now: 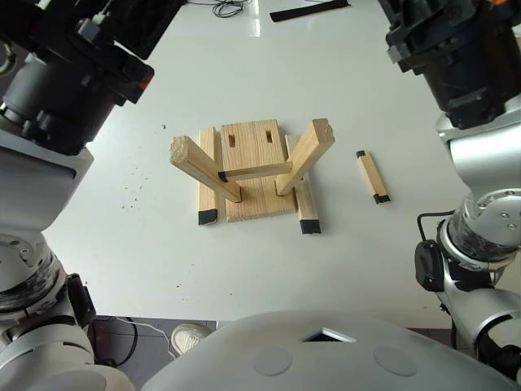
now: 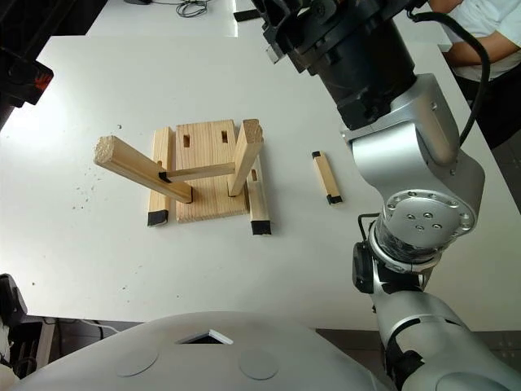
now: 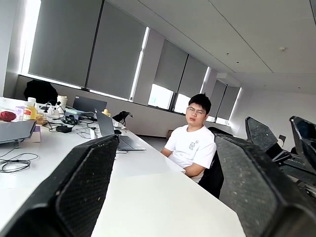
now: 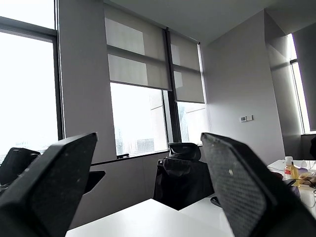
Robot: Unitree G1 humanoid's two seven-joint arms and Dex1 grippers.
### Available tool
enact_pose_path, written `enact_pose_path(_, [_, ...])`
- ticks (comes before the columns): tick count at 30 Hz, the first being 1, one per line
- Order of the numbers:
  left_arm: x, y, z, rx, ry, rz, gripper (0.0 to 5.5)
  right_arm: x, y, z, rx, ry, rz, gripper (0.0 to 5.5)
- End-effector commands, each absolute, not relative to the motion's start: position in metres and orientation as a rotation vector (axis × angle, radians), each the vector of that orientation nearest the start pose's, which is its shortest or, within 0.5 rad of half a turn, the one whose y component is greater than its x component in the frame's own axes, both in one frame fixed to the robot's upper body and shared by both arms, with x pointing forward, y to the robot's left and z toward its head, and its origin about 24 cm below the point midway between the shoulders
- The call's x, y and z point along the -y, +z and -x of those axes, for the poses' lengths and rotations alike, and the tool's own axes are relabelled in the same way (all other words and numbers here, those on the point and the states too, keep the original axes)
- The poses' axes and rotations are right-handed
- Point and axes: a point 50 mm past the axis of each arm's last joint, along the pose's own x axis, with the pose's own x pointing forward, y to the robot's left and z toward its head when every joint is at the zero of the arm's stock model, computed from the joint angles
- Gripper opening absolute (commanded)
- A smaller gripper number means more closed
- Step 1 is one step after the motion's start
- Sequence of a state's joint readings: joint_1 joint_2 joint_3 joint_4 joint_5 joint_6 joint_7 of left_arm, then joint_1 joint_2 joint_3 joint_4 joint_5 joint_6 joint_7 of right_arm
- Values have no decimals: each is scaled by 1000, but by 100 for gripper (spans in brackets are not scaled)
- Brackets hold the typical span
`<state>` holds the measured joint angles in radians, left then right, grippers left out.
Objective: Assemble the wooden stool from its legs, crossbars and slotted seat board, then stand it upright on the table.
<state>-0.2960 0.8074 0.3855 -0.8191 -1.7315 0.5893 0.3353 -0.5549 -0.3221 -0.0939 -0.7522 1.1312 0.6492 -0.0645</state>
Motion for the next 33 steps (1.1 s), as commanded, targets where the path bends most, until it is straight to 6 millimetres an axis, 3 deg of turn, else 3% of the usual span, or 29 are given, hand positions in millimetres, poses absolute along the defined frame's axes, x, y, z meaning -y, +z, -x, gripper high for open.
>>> enact_pose_path(1, [-159, 222, -191, -54, -579, 331, 356, 97, 213, -239, 129, 721, -354, 386])
enact_pose_path(4, [-150, 173, -181, -249, -555, 258, 356, 87, 155, -241, -123, 665, -231, 386])
enact_pose_path(6, [-155, 160, -184, -264, -504, 246, 356, 83, 148, -240, -148, 671, -224, 386])
enact_pose_path(13, [-170, 197, -199, 1, -458, 427, 356, 88, 201, -242, 68, 749, -248, 386])
enact_pose_path(19, [-172, 243, -208, 208, -518, 547, 356, 96, 264, -247, 316, 781, -323, 386])
enact_pose_path(24, [-174, 264, -206, 304, -566, 605, 356, 92, 277, -235, 368, 854, -387, 386])
enact_pose_path(28, [-206, 261, -210, 341, -519, 676, 356, 114, 255, -250, 289, 717, -283, 386])
enact_pose_path(31, [-249, 244, -218, 305, -434, 638, 356, 151, 219, -265, 170, 587, -122, 386])
enact_pose_path(33, [-292, 222, -227, 214, -303, 566, 356, 174, 189, -266, 76, 500, -63, 386])
